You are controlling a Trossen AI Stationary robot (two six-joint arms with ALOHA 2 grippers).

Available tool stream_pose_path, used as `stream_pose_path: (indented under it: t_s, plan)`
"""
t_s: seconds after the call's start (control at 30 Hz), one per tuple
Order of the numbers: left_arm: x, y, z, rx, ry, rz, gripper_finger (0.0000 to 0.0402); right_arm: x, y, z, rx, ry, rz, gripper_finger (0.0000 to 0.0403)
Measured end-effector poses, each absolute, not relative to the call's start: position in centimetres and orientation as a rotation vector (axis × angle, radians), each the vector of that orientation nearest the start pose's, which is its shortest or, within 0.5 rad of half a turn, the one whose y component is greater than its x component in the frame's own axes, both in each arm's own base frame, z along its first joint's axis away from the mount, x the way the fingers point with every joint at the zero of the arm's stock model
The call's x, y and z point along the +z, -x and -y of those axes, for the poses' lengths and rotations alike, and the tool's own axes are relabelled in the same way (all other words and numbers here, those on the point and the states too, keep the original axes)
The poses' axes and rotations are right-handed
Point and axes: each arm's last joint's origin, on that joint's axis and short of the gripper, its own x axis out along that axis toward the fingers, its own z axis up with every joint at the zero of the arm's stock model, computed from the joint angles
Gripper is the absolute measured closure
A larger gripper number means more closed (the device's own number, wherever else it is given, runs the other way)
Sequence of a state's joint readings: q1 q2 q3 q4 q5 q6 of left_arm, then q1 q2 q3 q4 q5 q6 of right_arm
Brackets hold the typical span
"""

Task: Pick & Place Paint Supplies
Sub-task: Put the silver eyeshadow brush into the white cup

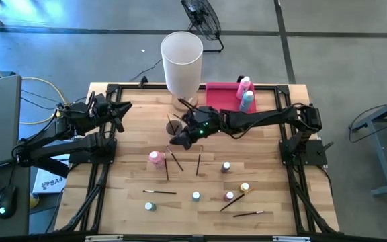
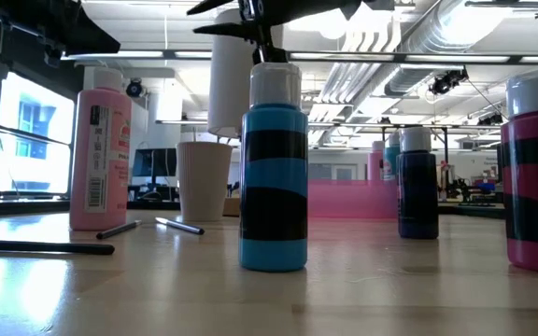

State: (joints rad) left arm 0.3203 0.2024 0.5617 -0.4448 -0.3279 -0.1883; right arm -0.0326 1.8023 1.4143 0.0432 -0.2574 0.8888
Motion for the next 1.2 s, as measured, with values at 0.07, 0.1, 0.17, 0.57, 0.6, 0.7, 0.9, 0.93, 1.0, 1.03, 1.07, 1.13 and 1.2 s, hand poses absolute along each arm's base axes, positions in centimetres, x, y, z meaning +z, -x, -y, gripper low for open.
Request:
stream_pose_path:
  t_s: [0.07,0.1,0.17,0.57,0.6,0.7,0.9,0.93,1.0,1.03,1.07,1.13,1.2]
  plan:
    - [29.1,-5.8,-2.9,0.654,0.181,-0.026,0.0348,29.1,-42.0,0.6,0.068,-0.892,-0.419,0.0325]
    - [29.1,-5.8,-2.9,0.654,0.181,-0.026,0.0348,29.1,-42.0,0.6,0.067,-0.885,-0.419,0.0325]
    - [29.1,-5.8,-2.9,0.654,0.181,-0.026,0.0348,29.1,-42.0,0.7,0.055,-0.884,-0.414,0.0325]
    - [29.1,-5.8,-2.9,0.654,0.181,-0.026,0.0348,25.4,-39.7,1.4,-0.529,-1.093,-0.660,0.0325]
    - [29.1,-5.8,-2.9,0.654,0.182,-0.026,0.0348,25.2,-39.4,1.4,-0.569,-1.108,-0.684,0.0325]
    - [29.1,-5.8,-2.9,0.653,0.182,-0.026,0.0348,24.7,-38.8,1.5,-0.672,-1.131,-0.714,0.0325]
    - [29.1,-5.8,-2.9,0.651,0.185,-0.025,0.0348,24.6,-38.7,1.2,-0.706,-1.110,-0.702,0.0325]
    - [29.1,-5.8,-2.9,0.652,0.185,-0.025,0.0348,24.6,-38.7,1.1,-0.702,-1.112,-0.706,0.0325]
    - [29.1,-5.8,-2.9,0.651,0.185,-0.025,0.0348,24.6,-38.7,1.1,-0.708,-1.123,-0.702,0.0325]
    - [29.1,-5.8,-2.9,0.652,0.185,-0.025,0.0348,24.5,-38.8,1.1,-0.714,-1.128,-0.700,0.0325]
    - [29.1,-5.8,-2.9,0.651,0.185,-0.025,0.0348,24.5,-38.8,1.2,-0.718,-1.128,-0.700,0.0325]
    - [29.1,-5.8,-2.9,0.651,0.185,-0.025,0.0348,24.3,-38.8,1.1,-0.722,-1.127,-0.714,0.0325]
    - [29.1,-5.8,-2.9,0.652,0.185,-0.025,0.0348,23.9,-38.9,1.2,-0.728,-1.125,-0.721,0.0321]
